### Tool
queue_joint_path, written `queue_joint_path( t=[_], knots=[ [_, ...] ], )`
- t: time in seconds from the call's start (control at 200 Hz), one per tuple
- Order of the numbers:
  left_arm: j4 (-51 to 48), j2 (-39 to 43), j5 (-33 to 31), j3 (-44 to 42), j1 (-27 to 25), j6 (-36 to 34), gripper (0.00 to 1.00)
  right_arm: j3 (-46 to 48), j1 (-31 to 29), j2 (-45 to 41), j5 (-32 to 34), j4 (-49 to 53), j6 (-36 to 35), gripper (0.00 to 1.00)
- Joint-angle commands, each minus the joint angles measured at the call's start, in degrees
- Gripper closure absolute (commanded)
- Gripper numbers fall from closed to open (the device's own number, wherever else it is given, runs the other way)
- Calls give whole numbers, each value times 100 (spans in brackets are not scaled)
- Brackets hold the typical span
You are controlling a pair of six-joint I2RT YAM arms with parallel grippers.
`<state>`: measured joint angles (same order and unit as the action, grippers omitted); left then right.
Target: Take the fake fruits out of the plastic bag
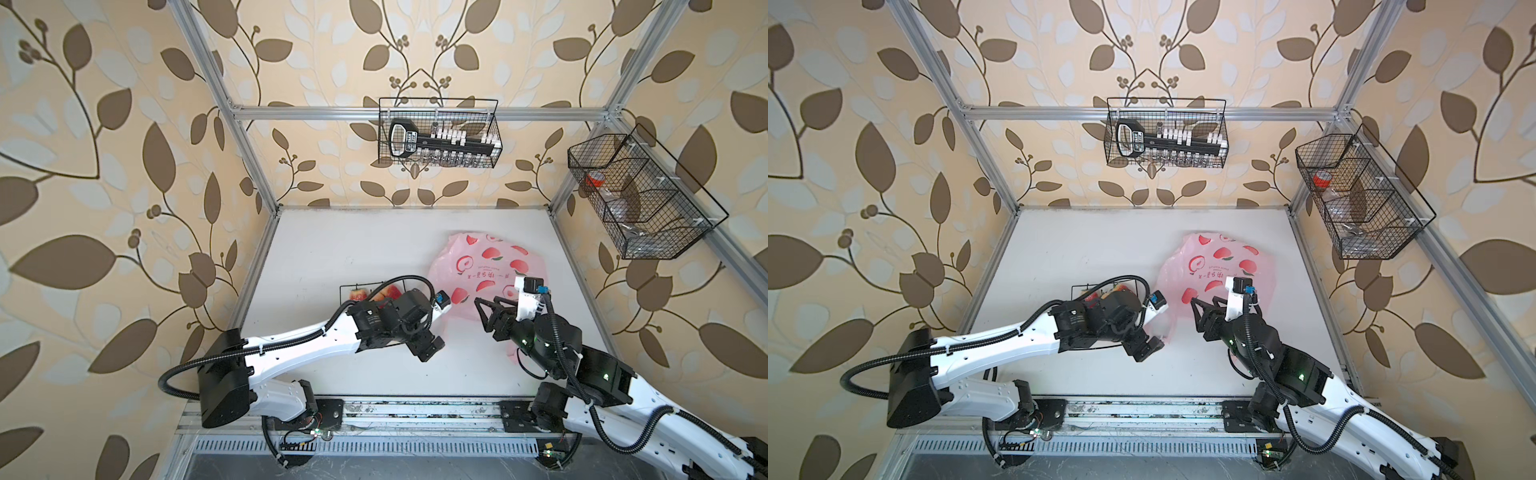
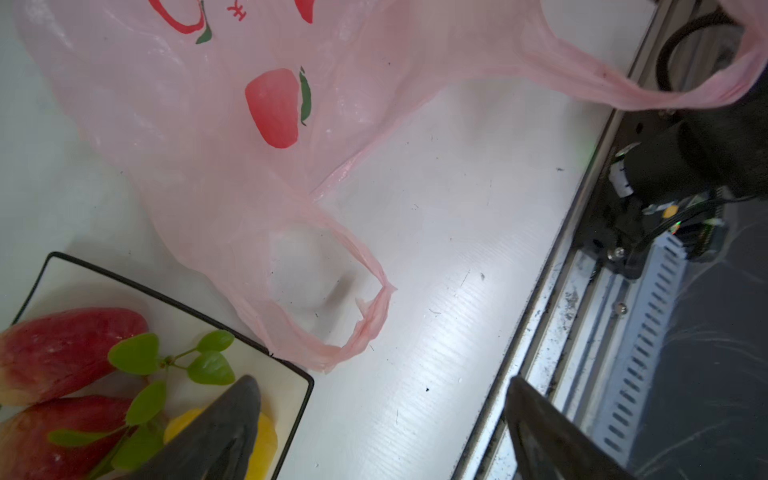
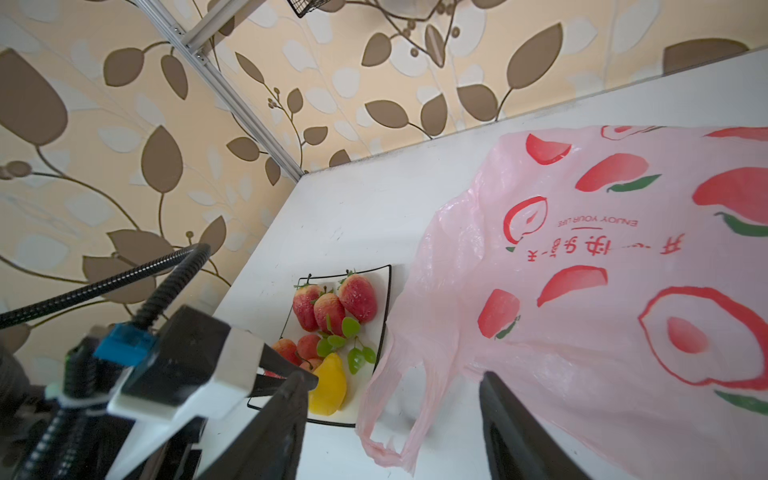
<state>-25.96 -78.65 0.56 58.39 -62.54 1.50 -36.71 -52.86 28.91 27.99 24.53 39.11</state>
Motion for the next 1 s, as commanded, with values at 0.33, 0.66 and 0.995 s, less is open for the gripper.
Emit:
queue_joint_path(
  t=[0.33, 0.66, 0.995],
  knots=[
    [-414, -1786, -1865, 1037, -618, -1129, 22, -235, 5, -323, 324, 814, 122, 33],
    [-356, -2178, -2407, 1157, -654, -1204, 35, -271, 5, -431, 314, 923, 198, 32],
    [-447, -2564, -2312, 1305, -654, -1168, 40, -372, 4, -474, 350, 1056, 237, 31]
  ],
)
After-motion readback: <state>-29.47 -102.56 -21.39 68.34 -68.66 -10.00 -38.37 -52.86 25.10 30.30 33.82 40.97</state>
